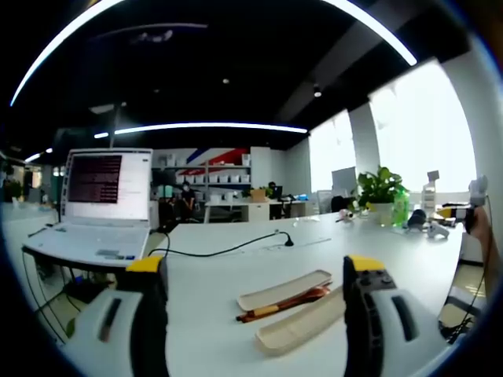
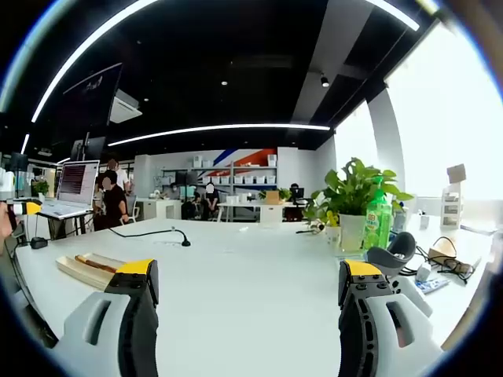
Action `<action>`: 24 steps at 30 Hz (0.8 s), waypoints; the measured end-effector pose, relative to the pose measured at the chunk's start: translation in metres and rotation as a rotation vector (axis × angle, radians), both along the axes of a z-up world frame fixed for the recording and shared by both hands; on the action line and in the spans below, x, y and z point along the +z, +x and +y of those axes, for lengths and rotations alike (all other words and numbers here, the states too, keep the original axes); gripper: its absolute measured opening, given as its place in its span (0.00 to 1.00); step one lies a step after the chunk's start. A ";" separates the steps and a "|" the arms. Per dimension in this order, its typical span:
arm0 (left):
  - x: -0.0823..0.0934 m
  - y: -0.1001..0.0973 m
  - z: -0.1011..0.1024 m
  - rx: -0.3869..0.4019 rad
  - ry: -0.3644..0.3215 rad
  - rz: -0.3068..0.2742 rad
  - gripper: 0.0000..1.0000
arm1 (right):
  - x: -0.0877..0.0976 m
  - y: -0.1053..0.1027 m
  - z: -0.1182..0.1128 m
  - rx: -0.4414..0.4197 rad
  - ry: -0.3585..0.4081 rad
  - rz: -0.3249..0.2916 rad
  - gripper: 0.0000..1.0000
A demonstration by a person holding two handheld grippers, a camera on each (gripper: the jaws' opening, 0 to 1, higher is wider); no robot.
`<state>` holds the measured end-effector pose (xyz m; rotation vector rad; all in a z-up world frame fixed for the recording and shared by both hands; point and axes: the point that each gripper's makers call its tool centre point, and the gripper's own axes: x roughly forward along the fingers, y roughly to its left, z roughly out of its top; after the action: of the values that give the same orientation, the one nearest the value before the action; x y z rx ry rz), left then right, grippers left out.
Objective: Arrange the utensils inside the cutlery case until each visible utensil rests in its matching compartment.
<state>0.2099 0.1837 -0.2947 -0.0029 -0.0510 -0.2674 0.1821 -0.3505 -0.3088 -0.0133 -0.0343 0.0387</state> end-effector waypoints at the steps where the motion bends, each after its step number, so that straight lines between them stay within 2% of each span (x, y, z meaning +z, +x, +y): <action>1: 0.000 0.000 0.000 0.000 0.001 0.001 0.98 | 0.001 0.000 0.000 0.002 0.004 -0.005 0.99; 24: -0.004 0.003 -0.003 -0.010 0.007 0.014 0.97 | -0.005 -0.001 0.006 0.009 0.008 0.022 0.99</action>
<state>0.2126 0.1805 -0.2986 0.0024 -0.0364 -0.2770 0.1810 -0.3443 -0.3137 -0.0047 -0.0124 0.0473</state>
